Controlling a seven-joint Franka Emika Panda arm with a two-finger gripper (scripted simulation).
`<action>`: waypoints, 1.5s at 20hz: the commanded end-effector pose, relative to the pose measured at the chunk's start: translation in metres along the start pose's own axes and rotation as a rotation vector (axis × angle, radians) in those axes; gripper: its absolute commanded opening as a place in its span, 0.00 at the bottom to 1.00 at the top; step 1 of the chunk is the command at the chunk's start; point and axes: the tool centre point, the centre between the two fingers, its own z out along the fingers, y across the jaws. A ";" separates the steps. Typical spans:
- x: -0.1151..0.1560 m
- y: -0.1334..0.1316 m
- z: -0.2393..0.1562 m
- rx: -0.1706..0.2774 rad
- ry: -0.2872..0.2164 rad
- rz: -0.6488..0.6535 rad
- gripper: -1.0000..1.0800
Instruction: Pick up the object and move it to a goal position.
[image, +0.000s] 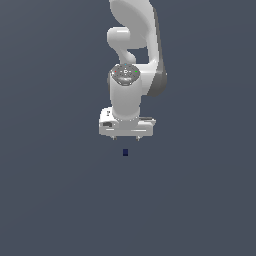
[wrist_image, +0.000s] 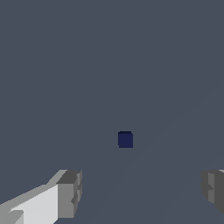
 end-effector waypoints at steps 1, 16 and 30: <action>0.000 0.000 0.000 0.000 0.000 0.000 0.96; 0.011 0.019 -0.009 0.008 0.036 0.040 0.96; -0.002 0.008 0.079 0.005 0.023 -0.030 0.96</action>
